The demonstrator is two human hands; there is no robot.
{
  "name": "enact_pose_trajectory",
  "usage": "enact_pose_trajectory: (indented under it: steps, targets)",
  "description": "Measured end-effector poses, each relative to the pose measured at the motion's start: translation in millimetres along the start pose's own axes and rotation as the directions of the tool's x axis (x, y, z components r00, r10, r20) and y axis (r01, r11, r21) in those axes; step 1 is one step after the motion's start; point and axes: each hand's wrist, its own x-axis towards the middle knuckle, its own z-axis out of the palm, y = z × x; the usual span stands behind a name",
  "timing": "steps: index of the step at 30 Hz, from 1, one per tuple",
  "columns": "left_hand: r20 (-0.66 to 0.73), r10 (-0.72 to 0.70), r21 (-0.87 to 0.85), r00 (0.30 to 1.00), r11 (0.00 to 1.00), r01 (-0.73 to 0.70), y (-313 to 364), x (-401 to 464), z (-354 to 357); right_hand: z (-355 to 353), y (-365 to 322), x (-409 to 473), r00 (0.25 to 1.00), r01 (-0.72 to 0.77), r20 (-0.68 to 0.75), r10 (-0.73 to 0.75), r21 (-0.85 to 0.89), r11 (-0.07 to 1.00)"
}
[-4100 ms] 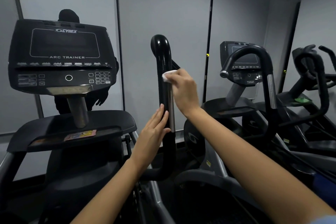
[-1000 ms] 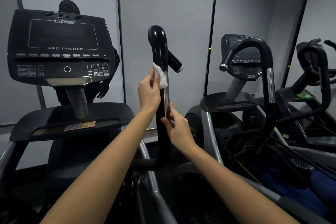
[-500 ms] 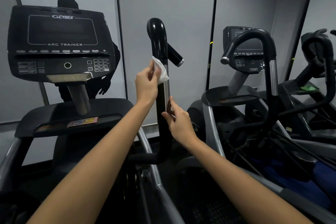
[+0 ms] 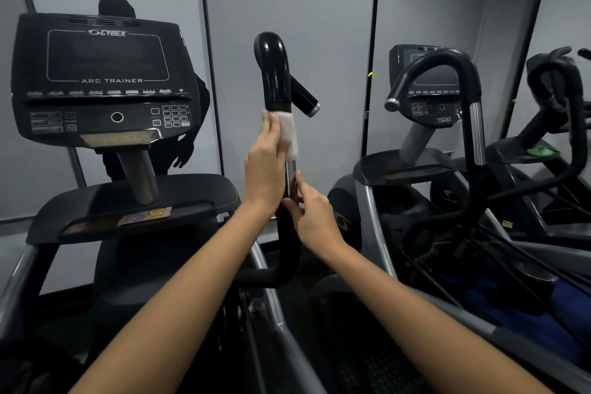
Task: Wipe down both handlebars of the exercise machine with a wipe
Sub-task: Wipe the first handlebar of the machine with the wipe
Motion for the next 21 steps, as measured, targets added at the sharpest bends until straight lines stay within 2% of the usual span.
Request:
enact_pose_trajectory:
  steps: [4,7,11,14,16,17,21]
  targets:
    - [0.145,0.112,0.146,0.983,0.980,-0.133,-11.7,-30.4,-4.2,4.2,1.1,-8.2,0.997,0.045,-0.065,-0.045,-0.004,0.999]
    - [0.204,0.211,0.325,0.956,0.907,-0.269,-9.1,-19.8,-11.6,6.2,2.1,-10.0,0.994,0.062,-0.092,-0.064,-0.022,0.998]
    - [0.245,0.324,0.574,0.914,0.711,-0.406,-11.8,11.2,-11.8,5.5,1.4,-12.3,0.995,0.058,-0.080,-0.062,-0.061,0.996]
    - [0.250,0.362,0.685,0.898,0.590,-0.428,-9.6,12.1,-11.8,5.4,1.9,-14.7,0.994,0.068,-0.080,-0.074,-0.076,0.995]
    - [0.301,0.404,0.768,0.864,0.435,-0.470,-8.2,2.8,-13.8,5.9,2.5,-16.3,0.993,0.074,-0.087,-0.081,-0.071,0.995]
    - [0.341,0.425,0.772,0.839,0.382,-0.508,-8.9,0.1,-15.2,5.7,2.8,-16.7,0.992,0.080,-0.090,-0.087,-0.073,0.994]
    - [0.405,0.534,0.737,0.743,0.290,-0.610,-8.3,17.4,-25.9,5.1,1.9,-16.9,0.991,0.086,-0.092,-0.092,-0.069,0.994]
